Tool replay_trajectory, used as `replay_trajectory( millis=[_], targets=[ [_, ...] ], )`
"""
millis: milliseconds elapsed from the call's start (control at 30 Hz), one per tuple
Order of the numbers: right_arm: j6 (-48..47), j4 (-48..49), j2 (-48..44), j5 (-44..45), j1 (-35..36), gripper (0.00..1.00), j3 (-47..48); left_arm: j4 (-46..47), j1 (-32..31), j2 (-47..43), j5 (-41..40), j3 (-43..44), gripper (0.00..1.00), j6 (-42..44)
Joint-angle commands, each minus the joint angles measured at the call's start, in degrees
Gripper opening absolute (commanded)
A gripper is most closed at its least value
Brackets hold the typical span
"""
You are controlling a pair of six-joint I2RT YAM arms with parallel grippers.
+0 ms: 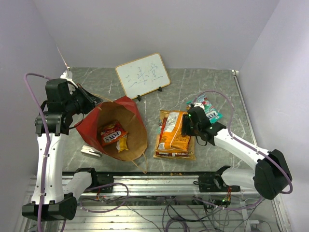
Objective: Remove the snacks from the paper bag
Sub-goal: Place the snack at the center of the board.
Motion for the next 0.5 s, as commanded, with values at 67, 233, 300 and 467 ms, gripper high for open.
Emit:
replay_trajectory(
  millis=[67, 233, 300, 467],
  targets=[
    [-1.4, -7.4, -3.5, -2.4, -0.3, 0.69, 7.0, 1.6, 0.2, -0.3, 1.6, -0.3, 0.07, 0.2],
    [-3.8, -10.4, -5.5, -4.1, -0.3, 0.81, 11.4, 1.2, 0.2, -0.3, 1.3, 0.0, 0.07, 0.5],
    [-5.2, -10.8, -6.4, -5.2, -0.3, 0.86, 13.0, 1.3, 0.2, -0.3, 1.4, 0.0, 0.07, 0.5],
    [-9.1, -10.4, -6.4, -7.5, -0.2, 0.97, 17.9, 1.3, 0.2, -0.5, 1.5, 0.3, 0.07, 0.3]
  ],
)
